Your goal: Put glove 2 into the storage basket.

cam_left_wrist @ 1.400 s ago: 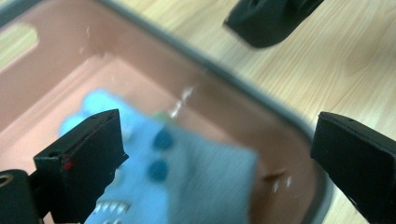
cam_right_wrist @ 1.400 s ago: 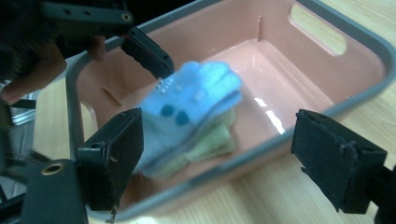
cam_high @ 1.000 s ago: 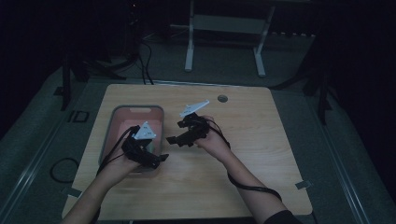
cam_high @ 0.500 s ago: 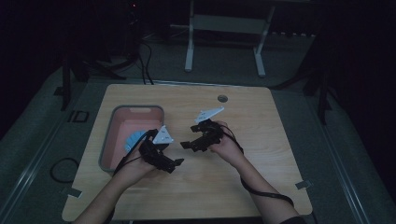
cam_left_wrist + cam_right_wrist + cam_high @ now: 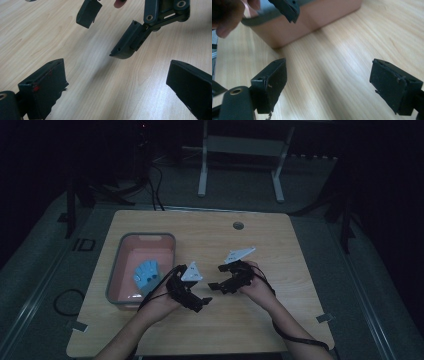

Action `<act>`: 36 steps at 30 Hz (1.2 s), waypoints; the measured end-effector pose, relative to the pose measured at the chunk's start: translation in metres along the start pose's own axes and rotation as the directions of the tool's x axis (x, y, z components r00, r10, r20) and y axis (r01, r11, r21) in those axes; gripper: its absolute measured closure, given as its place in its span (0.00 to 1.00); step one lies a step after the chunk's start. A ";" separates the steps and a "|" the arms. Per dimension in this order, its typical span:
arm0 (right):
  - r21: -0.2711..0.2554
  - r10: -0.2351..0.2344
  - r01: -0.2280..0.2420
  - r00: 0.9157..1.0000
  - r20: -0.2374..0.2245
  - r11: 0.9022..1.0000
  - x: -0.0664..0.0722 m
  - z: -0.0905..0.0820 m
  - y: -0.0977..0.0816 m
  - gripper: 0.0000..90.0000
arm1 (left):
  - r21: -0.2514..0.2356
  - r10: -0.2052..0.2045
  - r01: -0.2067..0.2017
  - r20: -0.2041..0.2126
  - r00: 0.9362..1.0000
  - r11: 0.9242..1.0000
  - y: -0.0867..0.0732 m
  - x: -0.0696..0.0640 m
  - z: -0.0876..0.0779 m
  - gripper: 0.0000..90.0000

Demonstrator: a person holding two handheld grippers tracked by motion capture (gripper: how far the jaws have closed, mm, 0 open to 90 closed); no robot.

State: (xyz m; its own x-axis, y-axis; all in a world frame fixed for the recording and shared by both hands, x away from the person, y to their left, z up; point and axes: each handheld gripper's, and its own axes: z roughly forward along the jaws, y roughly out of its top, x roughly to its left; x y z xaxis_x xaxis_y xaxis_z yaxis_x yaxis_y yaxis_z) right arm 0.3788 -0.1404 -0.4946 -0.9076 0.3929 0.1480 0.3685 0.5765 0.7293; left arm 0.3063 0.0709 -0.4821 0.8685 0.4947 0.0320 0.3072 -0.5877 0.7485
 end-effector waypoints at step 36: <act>-0.051 0.054 -0.051 0.997 0.062 0.997 -0.008 -0.029 -0.100 0.16 | -0.030 0.093 -0.090 0.158 0.983 0.996 -0.015 -0.051 0.068 0.03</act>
State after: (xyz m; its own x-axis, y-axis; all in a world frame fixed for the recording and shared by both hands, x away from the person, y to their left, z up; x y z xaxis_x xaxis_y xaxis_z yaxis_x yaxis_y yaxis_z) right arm 0.3436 -0.2222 -0.5500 -0.8723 0.4669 0.1454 0.4034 0.5188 0.7537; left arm 0.2839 0.0105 -0.5404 0.9440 0.3299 -0.0035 0.2162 -0.6105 0.7619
